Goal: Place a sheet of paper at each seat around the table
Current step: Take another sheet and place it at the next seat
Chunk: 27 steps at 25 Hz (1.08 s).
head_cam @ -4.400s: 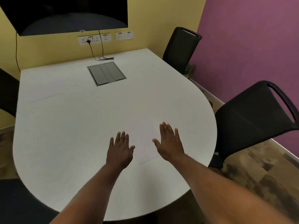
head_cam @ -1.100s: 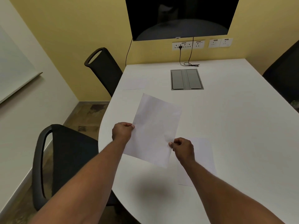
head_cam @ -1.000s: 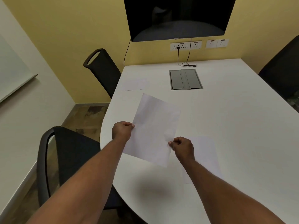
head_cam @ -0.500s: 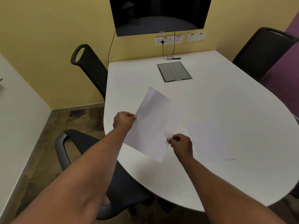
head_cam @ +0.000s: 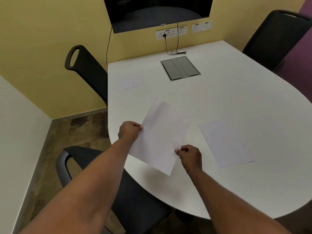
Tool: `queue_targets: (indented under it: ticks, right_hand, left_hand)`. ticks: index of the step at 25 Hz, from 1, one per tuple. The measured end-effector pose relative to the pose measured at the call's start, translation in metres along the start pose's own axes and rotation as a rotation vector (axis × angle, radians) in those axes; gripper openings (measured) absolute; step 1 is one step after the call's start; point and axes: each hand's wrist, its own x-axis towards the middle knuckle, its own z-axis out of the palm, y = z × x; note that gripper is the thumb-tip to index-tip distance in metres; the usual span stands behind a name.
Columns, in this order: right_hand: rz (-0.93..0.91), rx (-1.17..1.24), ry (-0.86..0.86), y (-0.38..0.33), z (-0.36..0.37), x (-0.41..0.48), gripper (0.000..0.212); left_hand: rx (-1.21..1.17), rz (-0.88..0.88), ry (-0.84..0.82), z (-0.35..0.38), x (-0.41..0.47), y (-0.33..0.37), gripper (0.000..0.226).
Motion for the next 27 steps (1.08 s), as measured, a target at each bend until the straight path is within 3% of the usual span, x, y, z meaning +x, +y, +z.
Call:
queue_targets:
  ticks: [13, 27]
  right_hand:
    - [0.292, -0.039, 0.153, 0.070, 0.089, 0.038, 0.024]
    - [0.447, -0.308, 0.197, 0.102, 0.127, 0.057, 0.019]
  left_hand:
    - [0.149, 0.021, -0.274, 0.091, 0.124, -0.063, 0.007]
    - [0.225, -0.055, -0.319, 0.140, 0.153, -0.114, 0.010]
